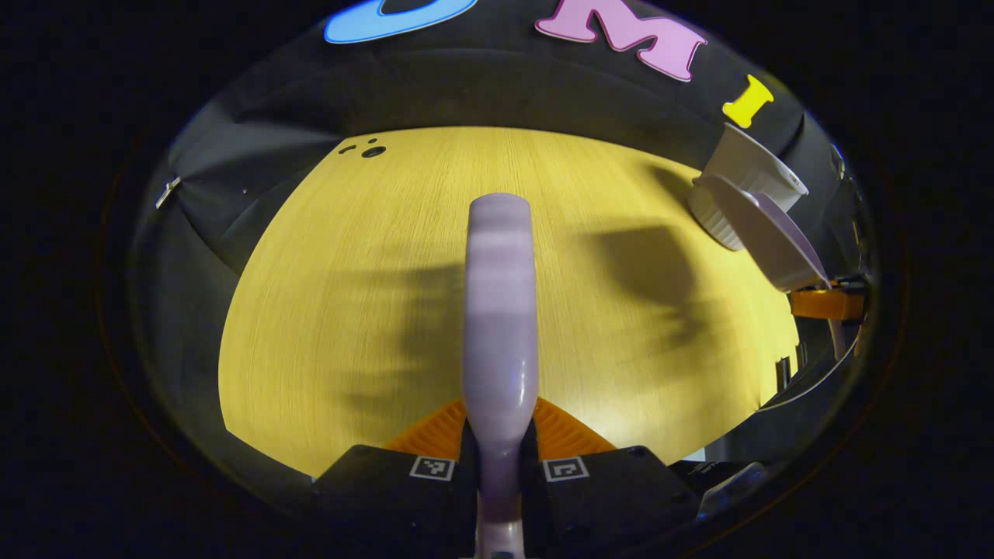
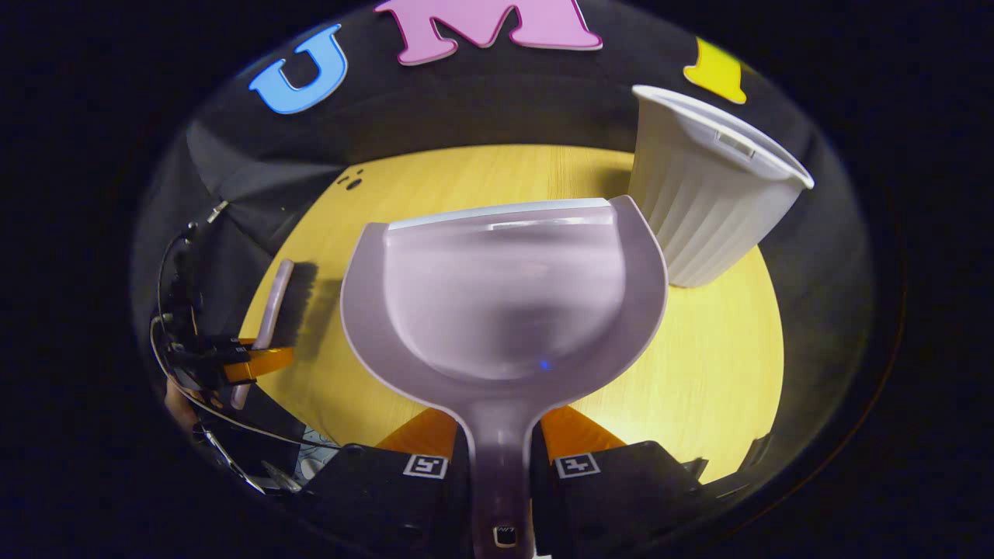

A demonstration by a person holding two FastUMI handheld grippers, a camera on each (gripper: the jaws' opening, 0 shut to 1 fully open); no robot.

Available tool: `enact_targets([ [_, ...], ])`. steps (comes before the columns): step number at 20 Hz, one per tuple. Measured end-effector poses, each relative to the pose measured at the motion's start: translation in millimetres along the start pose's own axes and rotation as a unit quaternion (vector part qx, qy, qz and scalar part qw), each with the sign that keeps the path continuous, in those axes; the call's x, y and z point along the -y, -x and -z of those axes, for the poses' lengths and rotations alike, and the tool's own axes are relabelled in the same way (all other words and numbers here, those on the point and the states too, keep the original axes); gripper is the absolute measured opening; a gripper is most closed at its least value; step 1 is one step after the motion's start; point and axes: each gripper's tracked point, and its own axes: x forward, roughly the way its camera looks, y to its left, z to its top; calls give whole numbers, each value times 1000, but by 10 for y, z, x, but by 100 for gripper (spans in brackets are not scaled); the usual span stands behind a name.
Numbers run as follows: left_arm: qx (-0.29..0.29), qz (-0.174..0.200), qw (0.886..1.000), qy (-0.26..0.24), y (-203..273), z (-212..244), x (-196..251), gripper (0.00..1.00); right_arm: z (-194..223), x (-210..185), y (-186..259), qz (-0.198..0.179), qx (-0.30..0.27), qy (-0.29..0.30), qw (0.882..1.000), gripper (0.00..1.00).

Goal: Pick up the small broom and dustpan from the desktop, sweep the trash into the dustpan with the broom, and then empty the trash into the garbage bin.

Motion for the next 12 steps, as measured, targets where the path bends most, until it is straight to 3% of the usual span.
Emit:
enact_targets([
  [3,-23,-5,1000,-14,-220,-30,-24,27,262,-15,-277,1,-41,-17,999,31],
  [8,-57,-14,998,-29,-495,-59,-52,28,457,54,-502,-2,-78,-32,996,40],
  [10,-67,-16,997,-28,-573,-5,-35,27,465,54,-534,17,-87,-24,996,36],
  [11,-70,-15,997,-24,-570,10,-27,28,456,33,-552,23,-89,-23,995,41],
  [12,-73,-14,997,-23,-585,30,-10,29,481,24,-566,26,-90,-24,995,37],
])
